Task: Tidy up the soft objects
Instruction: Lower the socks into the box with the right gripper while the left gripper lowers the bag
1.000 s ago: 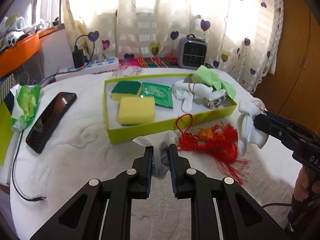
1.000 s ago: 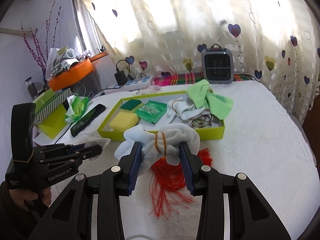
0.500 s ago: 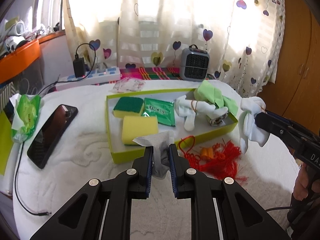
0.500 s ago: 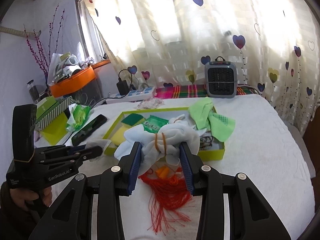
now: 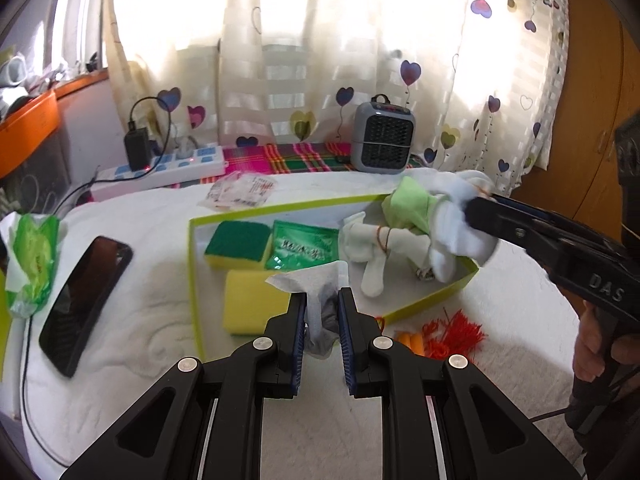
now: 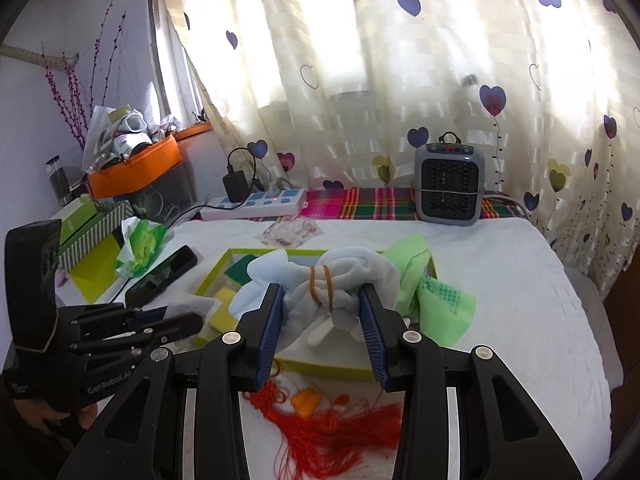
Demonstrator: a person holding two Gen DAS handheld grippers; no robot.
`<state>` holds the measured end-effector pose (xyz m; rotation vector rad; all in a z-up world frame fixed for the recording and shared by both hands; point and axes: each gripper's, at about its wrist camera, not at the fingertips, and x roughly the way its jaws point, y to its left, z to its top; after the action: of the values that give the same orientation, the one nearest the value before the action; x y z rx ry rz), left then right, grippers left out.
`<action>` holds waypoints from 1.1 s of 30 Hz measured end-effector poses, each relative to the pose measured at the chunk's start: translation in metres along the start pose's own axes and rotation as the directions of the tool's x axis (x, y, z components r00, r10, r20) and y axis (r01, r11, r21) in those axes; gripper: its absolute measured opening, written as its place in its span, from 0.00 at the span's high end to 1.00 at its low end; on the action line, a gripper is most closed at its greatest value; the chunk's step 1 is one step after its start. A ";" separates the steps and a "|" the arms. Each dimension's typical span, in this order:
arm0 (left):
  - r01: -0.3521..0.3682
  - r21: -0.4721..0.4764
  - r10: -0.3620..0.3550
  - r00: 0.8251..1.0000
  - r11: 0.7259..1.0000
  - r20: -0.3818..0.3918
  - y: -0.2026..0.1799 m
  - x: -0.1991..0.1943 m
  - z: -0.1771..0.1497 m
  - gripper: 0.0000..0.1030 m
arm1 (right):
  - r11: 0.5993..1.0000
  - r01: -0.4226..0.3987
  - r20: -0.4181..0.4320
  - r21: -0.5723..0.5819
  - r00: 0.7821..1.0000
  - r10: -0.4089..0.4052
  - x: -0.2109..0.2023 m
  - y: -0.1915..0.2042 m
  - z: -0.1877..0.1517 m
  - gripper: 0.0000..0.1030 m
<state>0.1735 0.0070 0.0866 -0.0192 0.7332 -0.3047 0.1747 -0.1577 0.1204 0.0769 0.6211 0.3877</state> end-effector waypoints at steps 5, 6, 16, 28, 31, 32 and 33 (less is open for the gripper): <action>0.030 0.000 -0.030 0.999 1.000 -0.019 -0.005 0.017 0.008 0.86 | 1.000 -0.007 -0.020 -0.004 1.000 0.007 0.019 -0.005 0.010 0.61; 0.028 0.008 -0.027 0.999 1.000 -0.022 -0.006 0.021 0.010 0.86 | 1.000 -0.007 -0.026 0.000 1.000 0.007 0.023 -0.006 0.011 0.61; 0.038 0.015 -0.037 0.997 0.999 -0.075 -0.011 0.057 0.016 0.86 | 0.999 -0.024 -0.094 0.028 0.995 0.027 0.068 -0.017 0.021 0.61; 0.018 -0.008 -0.019 0.993 1.000 -0.119 -0.008 0.089 0.017 0.85 | 0.999 -0.033 -0.164 0.043 0.986 0.040 0.110 -0.016 0.022 0.61; 0.019 -0.017 -0.020 0.992 1.000 -0.125 -0.006 0.093 0.016 0.85 | 0.998 -0.040 -0.172 0.050 0.984 0.048 0.117 -0.015 0.023 0.61; 0.017 -0.018 -0.019 0.992 1.000 -0.125 -0.005 0.094 0.016 0.85 | 0.998 -0.042 -0.174 0.052 0.983 0.051 0.119 -0.014 0.022 0.61; 0.015 -0.019 -0.018 0.992 1.000 -0.127 -0.005 0.095 0.016 0.85 | 0.998 -0.043 -0.176 0.052 0.983 0.051 0.120 -0.014 0.022 0.61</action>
<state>0.2494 -0.0258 0.0367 -0.0236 0.8628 -0.3171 0.2817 -0.1239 0.0695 0.1042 0.8062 0.4284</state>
